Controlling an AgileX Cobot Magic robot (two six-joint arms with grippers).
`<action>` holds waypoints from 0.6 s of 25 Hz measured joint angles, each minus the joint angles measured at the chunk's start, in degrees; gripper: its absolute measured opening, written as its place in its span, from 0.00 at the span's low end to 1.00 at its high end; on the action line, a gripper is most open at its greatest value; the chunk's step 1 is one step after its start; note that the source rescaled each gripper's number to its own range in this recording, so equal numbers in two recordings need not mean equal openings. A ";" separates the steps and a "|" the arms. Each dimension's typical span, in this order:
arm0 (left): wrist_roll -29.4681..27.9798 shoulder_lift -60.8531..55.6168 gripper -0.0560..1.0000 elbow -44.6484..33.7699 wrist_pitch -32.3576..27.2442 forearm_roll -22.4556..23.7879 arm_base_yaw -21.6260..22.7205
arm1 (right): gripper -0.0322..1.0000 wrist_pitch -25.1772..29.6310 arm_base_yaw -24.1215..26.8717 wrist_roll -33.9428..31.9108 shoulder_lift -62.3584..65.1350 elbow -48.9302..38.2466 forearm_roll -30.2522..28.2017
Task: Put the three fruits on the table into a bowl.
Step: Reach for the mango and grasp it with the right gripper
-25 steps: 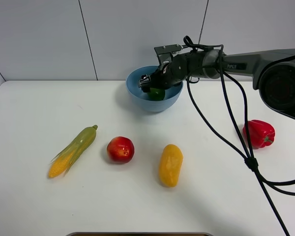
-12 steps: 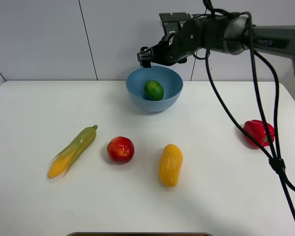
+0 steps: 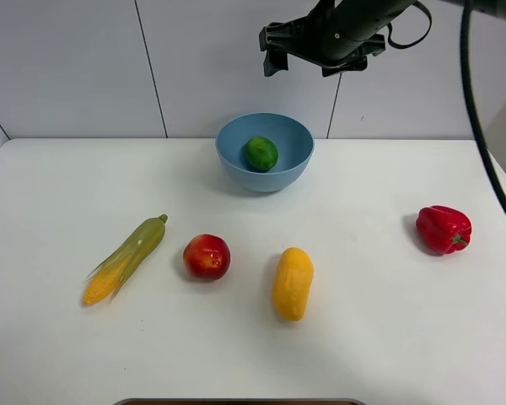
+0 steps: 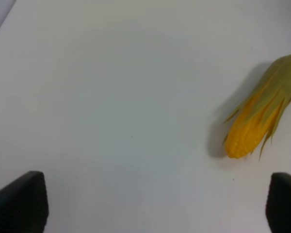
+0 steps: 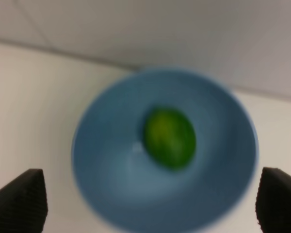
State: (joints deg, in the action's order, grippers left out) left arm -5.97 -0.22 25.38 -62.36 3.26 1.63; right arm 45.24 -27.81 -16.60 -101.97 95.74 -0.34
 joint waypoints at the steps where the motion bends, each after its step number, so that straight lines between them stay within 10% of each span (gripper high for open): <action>1: 0.00 0.00 1.00 0.00 0.00 0.00 0.00 | 0.88 2.34 -0.80 -0.60 1.18 0.00 -0.03; 15: 0.00 0.00 1.00 0.00 0.00 0.00 0.00 | 0.88 18.42 -13.79 -16.89 12.26 -5.64 -6.31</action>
State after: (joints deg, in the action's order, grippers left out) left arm -5.97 -0.22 25.38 -62.36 3.26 1.63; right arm 63.66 -41.59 -33.49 -89.71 90.10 -6.66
